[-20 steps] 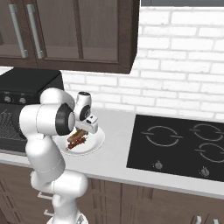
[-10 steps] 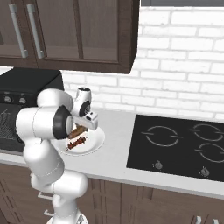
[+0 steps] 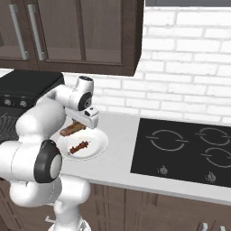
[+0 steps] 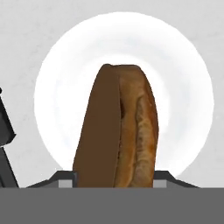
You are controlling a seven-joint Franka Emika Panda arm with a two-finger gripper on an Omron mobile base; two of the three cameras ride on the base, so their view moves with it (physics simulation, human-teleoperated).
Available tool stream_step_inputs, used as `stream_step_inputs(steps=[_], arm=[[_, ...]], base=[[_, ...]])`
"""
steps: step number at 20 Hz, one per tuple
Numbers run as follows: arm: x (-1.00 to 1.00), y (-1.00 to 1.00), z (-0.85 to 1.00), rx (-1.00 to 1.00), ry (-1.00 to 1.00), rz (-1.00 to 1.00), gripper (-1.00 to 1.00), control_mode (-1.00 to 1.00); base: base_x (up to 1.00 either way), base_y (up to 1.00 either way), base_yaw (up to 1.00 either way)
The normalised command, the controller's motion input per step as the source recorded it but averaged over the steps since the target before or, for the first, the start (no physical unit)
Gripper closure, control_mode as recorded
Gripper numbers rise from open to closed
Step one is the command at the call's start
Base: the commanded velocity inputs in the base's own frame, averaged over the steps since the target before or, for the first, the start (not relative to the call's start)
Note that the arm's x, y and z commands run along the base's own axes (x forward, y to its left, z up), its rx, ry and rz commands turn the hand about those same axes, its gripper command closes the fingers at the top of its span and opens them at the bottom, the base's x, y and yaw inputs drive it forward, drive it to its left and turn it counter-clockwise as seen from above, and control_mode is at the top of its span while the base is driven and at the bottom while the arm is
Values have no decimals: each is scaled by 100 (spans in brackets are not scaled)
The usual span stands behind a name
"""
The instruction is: Pick up the kebab skewer and baguette bread, and place them inside the toaster oven. Close the toaster oven door and start by setting the timer.
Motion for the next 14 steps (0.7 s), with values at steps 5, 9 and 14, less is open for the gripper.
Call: stream_step_inputs(steps=[5, 9, 14], arm=[[-100, 7, 72, 6, 0, -18, 100, -100], [-100, 54, 53, 3, 0, -20, 100, -100], [-94, 78, 29, 1, -6, -30, 100, -100]], base=[[0, 0, 0], [0, 0, 0], [0, 0, 0]])
